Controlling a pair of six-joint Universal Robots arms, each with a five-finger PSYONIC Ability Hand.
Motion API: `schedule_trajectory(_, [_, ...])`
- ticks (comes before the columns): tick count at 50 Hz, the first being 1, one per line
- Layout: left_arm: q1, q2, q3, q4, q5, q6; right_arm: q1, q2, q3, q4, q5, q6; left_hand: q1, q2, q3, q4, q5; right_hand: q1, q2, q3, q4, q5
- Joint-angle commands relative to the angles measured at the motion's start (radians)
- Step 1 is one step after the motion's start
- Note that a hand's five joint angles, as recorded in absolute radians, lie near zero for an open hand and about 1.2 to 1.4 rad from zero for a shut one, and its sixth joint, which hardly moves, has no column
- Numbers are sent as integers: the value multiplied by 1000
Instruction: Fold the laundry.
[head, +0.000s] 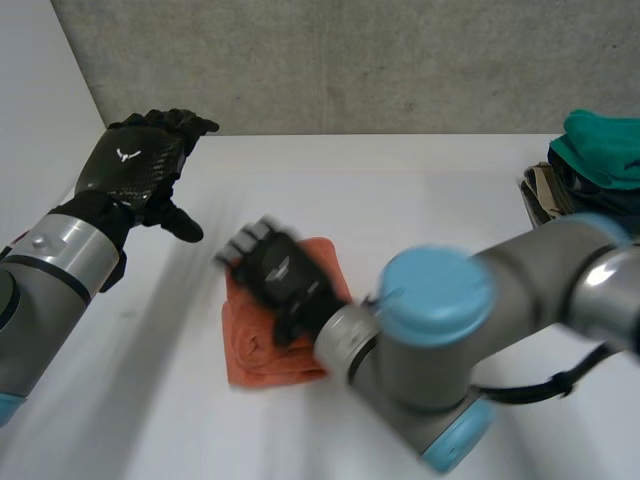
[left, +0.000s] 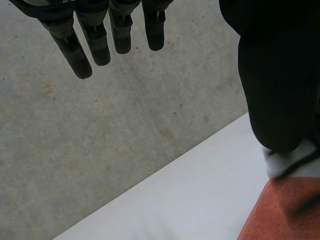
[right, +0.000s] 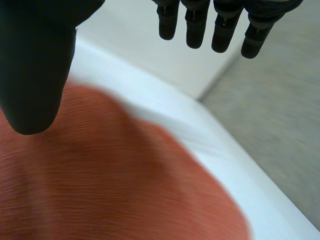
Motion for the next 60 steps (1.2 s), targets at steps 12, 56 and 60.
schedule_trajectory(12, [-324,-367,198,-105,-356,-49,-188,34,-133,308,10,297,-52,-40,-48,-40,-54,-55,-37,-38,-39,-47])
schedule_trajectory(56, [-174,-192,453,-301,429,-46,86,56,150,-23,277,-18,-52,-40,-48,-40,-54,-55,-37,-38,-39,-47])
schedule_trajectory(60, [-169,-205,442,-295,427,-83,94,85,144,-87,300,-19,-52,-40,-48,-40,-54,-55,-37,-38,-39,-47])
